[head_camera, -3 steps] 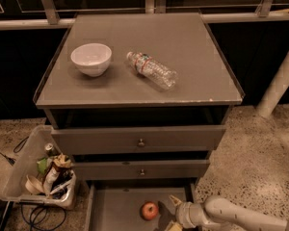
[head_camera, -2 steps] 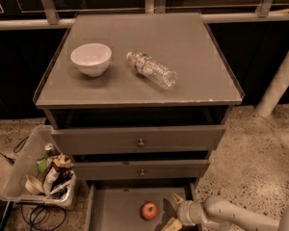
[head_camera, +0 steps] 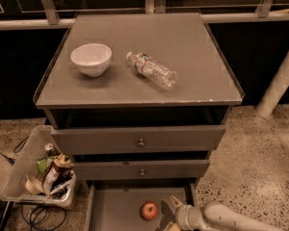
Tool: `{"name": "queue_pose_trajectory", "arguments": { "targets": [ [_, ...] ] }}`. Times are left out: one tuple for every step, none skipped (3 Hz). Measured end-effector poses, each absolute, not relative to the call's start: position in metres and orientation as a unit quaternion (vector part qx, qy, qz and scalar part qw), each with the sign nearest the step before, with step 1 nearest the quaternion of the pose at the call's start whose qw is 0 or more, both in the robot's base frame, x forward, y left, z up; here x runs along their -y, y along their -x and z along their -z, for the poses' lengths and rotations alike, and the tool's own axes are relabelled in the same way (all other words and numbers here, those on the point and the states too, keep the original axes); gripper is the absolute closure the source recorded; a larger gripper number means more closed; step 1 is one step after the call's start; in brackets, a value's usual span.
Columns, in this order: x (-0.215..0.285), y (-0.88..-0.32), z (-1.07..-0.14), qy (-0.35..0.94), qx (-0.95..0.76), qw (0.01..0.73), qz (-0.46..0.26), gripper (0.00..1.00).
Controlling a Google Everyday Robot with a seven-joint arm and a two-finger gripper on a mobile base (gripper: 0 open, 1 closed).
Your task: Pick apple from bottom drawer and place on counter
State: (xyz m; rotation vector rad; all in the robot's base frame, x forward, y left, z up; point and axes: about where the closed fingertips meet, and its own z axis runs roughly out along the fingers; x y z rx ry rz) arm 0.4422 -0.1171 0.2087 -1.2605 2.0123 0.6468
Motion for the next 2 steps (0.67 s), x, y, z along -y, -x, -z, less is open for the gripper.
{"name": "queue_pose_trajectory", "arguments": {
  "targets": [
    [0.106, -0.447, -0.202, 0.491, -0.752, 0.368, -0.240, 0.00],
    [0.095, -0.459, -0.195, 0.497, -0.739, 0.393, -0.230, 0.00]
  ]
}}
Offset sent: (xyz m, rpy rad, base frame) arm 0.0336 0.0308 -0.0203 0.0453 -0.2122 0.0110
